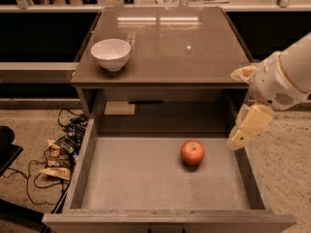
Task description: Pick apple from top drawer and place on counter
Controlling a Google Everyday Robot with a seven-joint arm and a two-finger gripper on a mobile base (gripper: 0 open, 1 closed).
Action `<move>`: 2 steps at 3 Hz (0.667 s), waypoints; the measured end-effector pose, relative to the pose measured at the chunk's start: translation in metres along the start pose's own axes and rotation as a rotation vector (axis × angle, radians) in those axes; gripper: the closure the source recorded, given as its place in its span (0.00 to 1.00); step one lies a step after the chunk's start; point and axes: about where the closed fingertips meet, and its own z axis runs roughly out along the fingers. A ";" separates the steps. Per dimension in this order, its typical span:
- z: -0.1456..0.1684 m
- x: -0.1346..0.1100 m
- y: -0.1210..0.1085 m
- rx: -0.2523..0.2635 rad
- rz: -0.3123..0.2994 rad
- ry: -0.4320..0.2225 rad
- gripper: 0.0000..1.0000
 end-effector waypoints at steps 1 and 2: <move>0.088 -0.012 -0.013 0.018 -0.014 -0.074 0.00; 0.143 -0.012 -0.031 0.063 -0.026 -0.086 0.00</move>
Offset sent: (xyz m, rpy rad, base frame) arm 0.1152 0.0833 -0.1652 0.0711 -0.1575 -0.0172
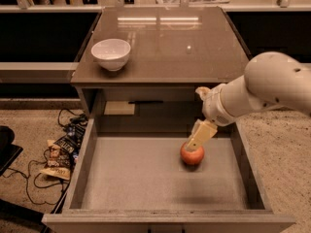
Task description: Pick apple from top drawer and place on counter
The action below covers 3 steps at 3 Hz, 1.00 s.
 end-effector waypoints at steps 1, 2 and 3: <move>0.002 -0.001 -0.009 0.035 0.005 -0.009 0.00; 0.007 0.004 -0.005 0.025 0.019 0.000 0.00; 0.007 0.004 -0.005 0.025 0.019 0.000 0.00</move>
Offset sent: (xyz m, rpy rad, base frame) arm 0.0052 -0.0047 -0.0171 0.0028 0.0127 -0.0435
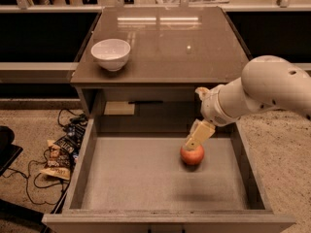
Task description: Pick apple from top drawer and place on counter
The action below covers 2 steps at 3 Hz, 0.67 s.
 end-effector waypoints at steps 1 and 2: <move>0.036 0.029 0.011 -0.043 -0.011 -0.002 0.00; 0.067 0.062 0.021 -0.079 -0.022 0.002 0.00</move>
Offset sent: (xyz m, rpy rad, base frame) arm -0.0034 -0.0293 -0.1496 -0.0059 0.0837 0.0900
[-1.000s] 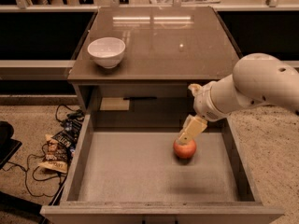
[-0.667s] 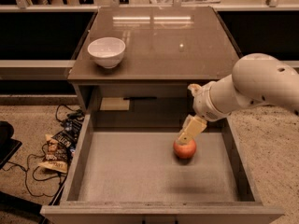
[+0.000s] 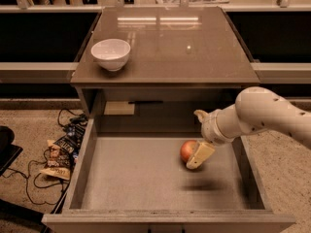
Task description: Pick apple from top drawer and place on counter
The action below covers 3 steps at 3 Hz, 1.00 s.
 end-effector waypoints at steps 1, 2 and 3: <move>0.023 0.022 0.006 -0.032 -0.005 0.003 0.00; 0.041 0.032 0.015 -0.073 -0.013 0.004 0.18; 0.053 0.036 0.023 -0.106 -0.006 -0.015 0.42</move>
Offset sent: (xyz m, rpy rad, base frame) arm -0.0084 -0.0029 -0.0783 -0.0003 0.0901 0.0788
